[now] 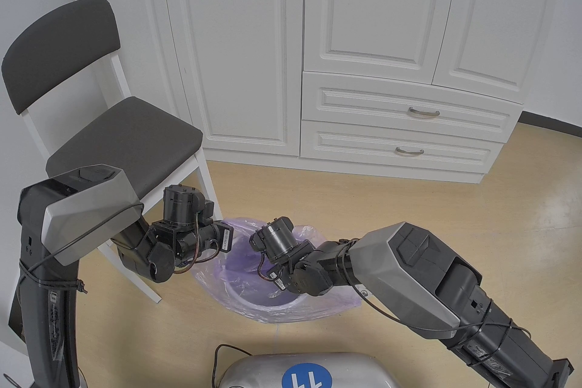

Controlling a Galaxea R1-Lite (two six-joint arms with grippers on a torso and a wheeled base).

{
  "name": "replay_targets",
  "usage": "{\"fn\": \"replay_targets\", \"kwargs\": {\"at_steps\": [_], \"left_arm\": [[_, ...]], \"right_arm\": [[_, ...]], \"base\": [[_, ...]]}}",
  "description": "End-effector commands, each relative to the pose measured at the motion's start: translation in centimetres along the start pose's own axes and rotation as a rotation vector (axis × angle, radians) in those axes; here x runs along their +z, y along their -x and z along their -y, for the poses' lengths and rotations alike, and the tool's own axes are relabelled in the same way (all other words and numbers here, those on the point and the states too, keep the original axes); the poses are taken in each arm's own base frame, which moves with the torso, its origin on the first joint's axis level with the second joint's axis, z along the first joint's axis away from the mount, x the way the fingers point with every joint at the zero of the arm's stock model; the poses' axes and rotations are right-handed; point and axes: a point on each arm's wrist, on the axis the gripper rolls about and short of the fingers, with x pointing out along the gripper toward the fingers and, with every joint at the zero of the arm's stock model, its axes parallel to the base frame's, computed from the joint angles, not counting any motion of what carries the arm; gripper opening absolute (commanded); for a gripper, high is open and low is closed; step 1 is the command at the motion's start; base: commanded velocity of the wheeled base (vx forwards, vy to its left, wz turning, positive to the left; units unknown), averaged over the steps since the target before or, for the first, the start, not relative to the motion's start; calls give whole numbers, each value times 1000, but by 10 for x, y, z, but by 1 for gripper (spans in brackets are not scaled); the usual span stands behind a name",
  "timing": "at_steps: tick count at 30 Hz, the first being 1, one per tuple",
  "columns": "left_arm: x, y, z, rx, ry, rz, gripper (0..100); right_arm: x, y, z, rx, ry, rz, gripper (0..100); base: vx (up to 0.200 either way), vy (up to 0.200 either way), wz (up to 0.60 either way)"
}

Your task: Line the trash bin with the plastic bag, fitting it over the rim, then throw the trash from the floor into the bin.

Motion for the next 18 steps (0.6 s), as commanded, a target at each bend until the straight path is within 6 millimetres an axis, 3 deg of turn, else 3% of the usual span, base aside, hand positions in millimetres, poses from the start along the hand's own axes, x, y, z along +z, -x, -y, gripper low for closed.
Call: {"fn": "replay_targets", "kwargs": {"at_steps": [1, 3, 8, 10, 11, 14, 18], "left_arm": [[2, 1, -2, 3, 2, 6, 0], [2, 1, -2, 5, 3, 6, 0], [-2, -8, -7, 12, 11, 0, 0], [-3, -9, -7, 12, 13, 0, 0], [-6, -16, -7, 12, 31, -1, 0], [-9, -23, -6, 11, 76, -4, 0], [-14, -23, -2, 0, 95, -33, 0]], "right_arm": [[0, -2, 3, -5, -11, -1, 0], [3, 1, 5, -8, -23, 7, 0], [33, 31, 29, -21, -79, 76, 0], [33, 32, 30, -20, -82, 78, 0], [35, 29, 43, -31, -102, 79, 0], [32, 23, 56, -44, -130, 67, 0], [22, 23, 56, -27, -156, 29, 0]], "base": [[0, 0, 0], [0, 0, 0], [0, 0, 0], [0, 0, 0], [0, 0, 0], [0, 0, 0], [0, 0, 0]]}}
